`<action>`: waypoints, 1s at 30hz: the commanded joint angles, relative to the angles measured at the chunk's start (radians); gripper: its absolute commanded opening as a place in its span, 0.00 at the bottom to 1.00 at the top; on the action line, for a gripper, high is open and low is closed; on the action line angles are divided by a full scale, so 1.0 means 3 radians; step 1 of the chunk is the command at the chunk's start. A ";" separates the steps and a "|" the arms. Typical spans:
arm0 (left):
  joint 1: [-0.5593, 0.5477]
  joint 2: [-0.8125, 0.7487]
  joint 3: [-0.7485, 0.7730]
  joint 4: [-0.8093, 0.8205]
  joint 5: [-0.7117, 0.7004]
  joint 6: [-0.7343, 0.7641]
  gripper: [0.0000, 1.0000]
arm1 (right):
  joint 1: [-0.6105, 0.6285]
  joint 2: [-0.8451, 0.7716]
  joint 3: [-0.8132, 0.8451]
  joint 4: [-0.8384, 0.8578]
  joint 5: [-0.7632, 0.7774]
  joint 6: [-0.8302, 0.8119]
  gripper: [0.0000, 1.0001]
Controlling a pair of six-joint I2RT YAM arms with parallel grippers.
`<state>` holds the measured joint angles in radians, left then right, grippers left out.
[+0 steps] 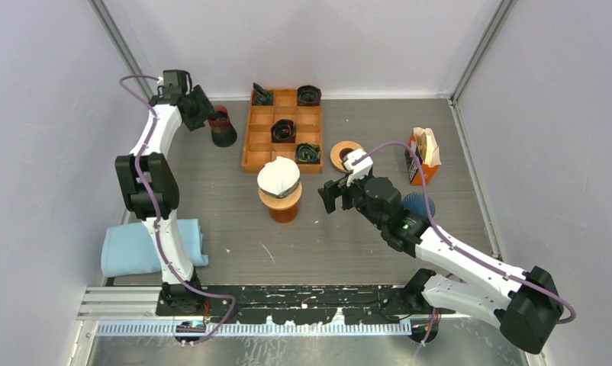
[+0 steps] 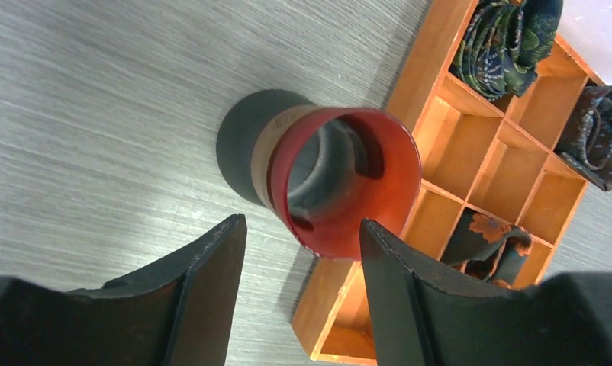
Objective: Place the coffee filter in the dripper
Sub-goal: Pick up the coffee server from the corner of the board.
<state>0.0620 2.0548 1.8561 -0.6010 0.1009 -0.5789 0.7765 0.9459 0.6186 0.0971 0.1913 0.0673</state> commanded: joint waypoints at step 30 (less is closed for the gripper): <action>-0.0063 0.0370 0.0865 -0.0893 -0.0070 0.0543 0.16 | -0.0011 0.0224 0.0048 0.0344 -0.0230 -0.0029 0.96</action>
<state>0.0460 2.2475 2.1025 -0.8124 0.0776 -0.4519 0.7765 0.9997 0.6186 0.1173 0.1722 0.0486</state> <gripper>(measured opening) 0.181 0.963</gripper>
